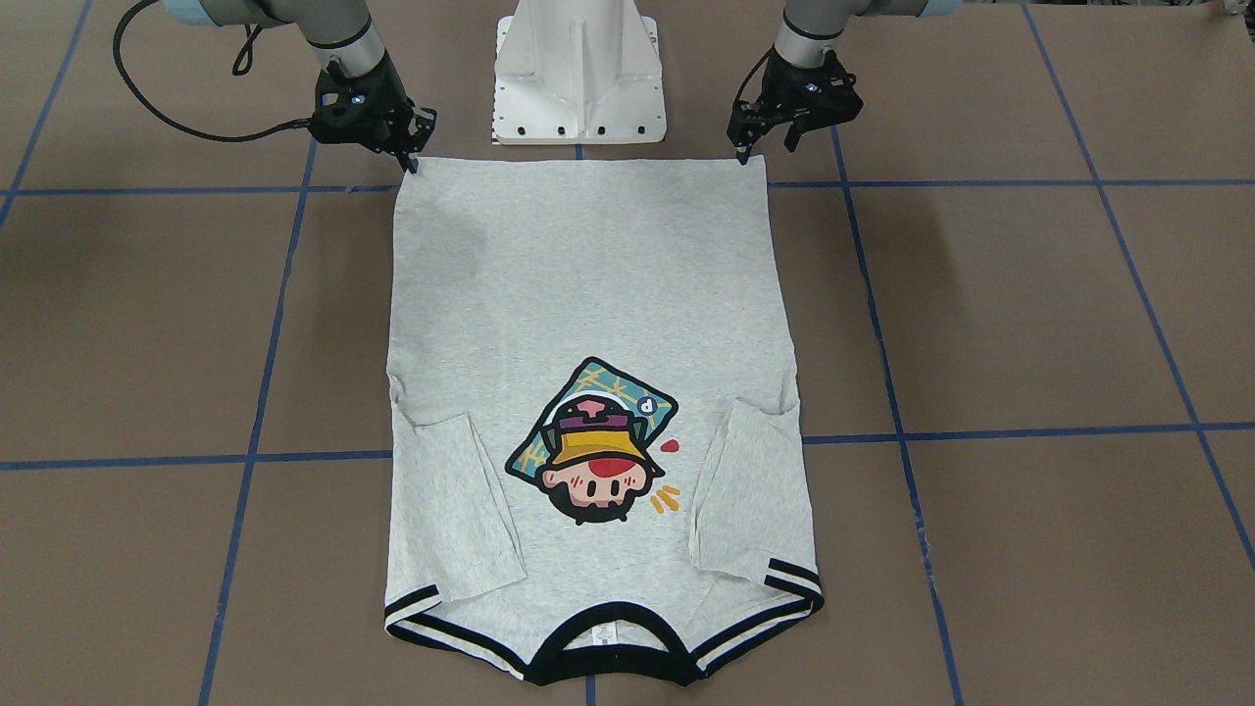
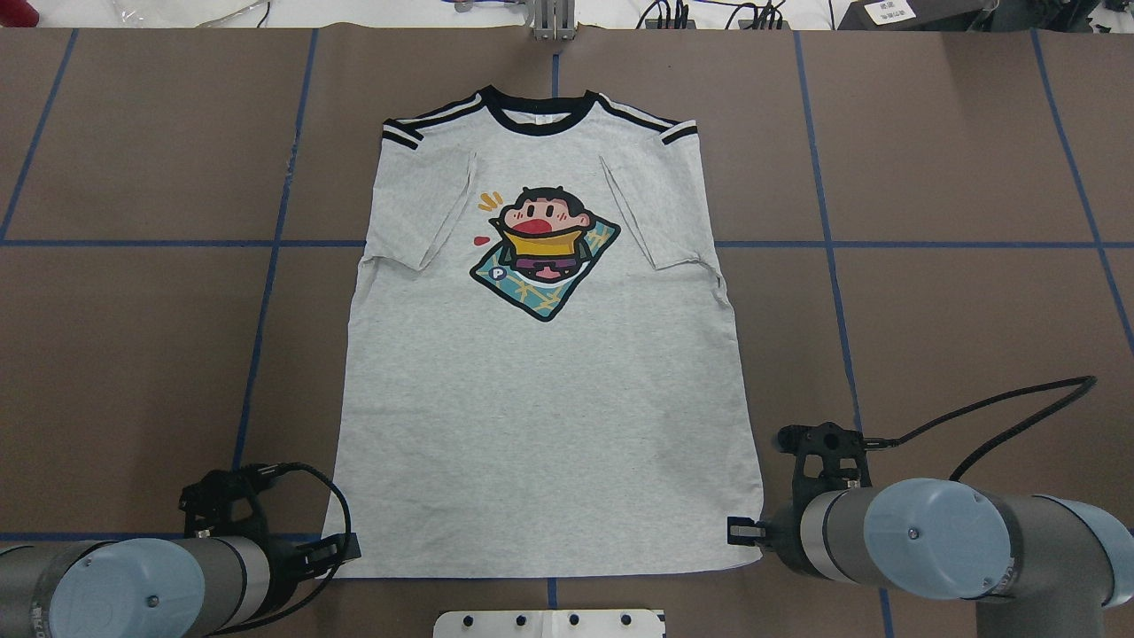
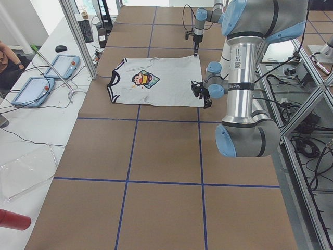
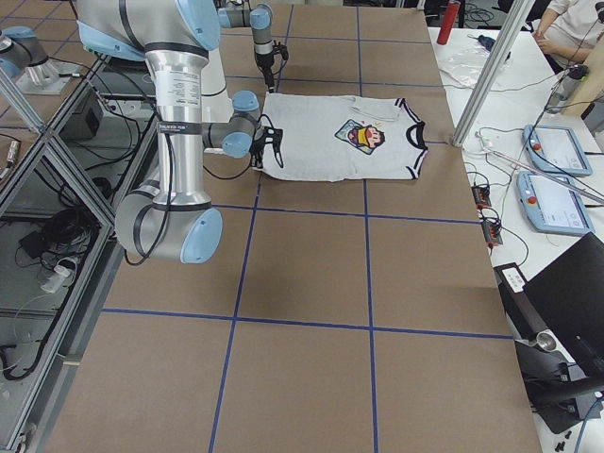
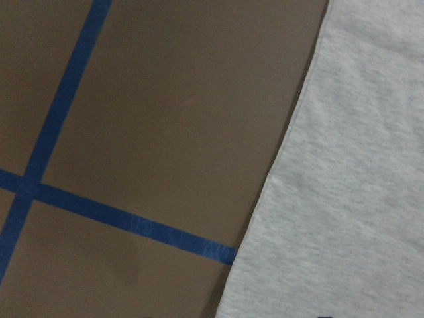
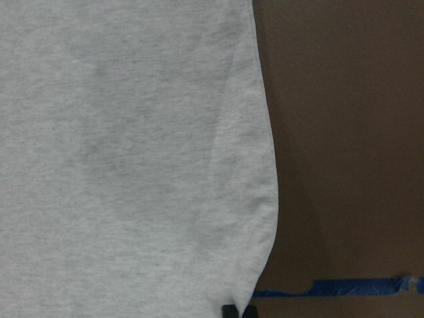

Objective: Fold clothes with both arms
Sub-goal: 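Lower both grippers and grasp the two hem corners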

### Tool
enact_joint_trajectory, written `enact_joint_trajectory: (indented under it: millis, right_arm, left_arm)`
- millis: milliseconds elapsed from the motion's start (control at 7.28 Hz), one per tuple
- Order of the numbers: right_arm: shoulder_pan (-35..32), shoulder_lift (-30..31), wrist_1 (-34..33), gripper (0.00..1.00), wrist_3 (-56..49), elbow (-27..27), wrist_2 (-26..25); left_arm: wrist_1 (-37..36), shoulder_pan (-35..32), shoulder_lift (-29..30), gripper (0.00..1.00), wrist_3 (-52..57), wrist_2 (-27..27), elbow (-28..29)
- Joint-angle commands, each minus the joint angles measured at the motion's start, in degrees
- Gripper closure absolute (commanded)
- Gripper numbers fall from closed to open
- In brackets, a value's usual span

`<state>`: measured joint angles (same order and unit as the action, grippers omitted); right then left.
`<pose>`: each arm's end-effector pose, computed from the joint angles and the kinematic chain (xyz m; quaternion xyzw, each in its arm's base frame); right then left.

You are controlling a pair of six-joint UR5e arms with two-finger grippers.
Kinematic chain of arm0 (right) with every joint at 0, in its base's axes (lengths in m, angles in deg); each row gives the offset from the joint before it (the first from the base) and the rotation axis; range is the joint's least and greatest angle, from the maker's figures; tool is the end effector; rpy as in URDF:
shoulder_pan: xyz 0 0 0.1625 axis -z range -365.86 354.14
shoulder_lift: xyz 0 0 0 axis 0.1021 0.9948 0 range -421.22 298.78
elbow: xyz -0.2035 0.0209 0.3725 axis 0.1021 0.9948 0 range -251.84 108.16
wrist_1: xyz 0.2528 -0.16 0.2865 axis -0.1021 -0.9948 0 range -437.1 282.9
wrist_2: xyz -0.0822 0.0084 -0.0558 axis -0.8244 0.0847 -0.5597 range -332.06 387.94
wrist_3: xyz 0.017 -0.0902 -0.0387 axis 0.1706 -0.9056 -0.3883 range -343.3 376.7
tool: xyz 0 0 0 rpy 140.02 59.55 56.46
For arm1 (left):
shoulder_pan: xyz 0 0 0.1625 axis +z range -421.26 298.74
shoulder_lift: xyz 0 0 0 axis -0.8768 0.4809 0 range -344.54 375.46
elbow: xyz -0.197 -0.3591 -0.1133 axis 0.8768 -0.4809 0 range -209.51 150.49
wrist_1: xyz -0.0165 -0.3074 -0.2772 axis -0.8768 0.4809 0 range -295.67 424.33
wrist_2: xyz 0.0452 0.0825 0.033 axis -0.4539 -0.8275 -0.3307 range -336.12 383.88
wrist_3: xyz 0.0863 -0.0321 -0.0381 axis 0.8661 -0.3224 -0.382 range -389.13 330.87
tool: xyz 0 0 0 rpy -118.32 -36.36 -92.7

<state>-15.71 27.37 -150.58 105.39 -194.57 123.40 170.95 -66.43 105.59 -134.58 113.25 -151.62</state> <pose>-0.4468 -0.2033 0.3531 -0.0013 -0.4294 0.0468 0.9019 0.4593 -0.1765 0.3688 -0.0321 0.4123 -0.1652 0.8954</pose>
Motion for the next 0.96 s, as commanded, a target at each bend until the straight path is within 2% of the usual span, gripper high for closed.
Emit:
enact_joint_trajectory:
  millis: [0,825]
  right_arm:
    - [-0.3,0.0,0.0,1.00,0.0,0.0,0.6]
    - [-1.1,0.0,0.0,1.00,0.0,0.0,1.5]
  left_arm:
    - [0.0,0.1,0.5,0.15,1.7,-0.1,0.9]
    - [0.0,0.0,1.6,0.18,3.3,-0.1,2.7]
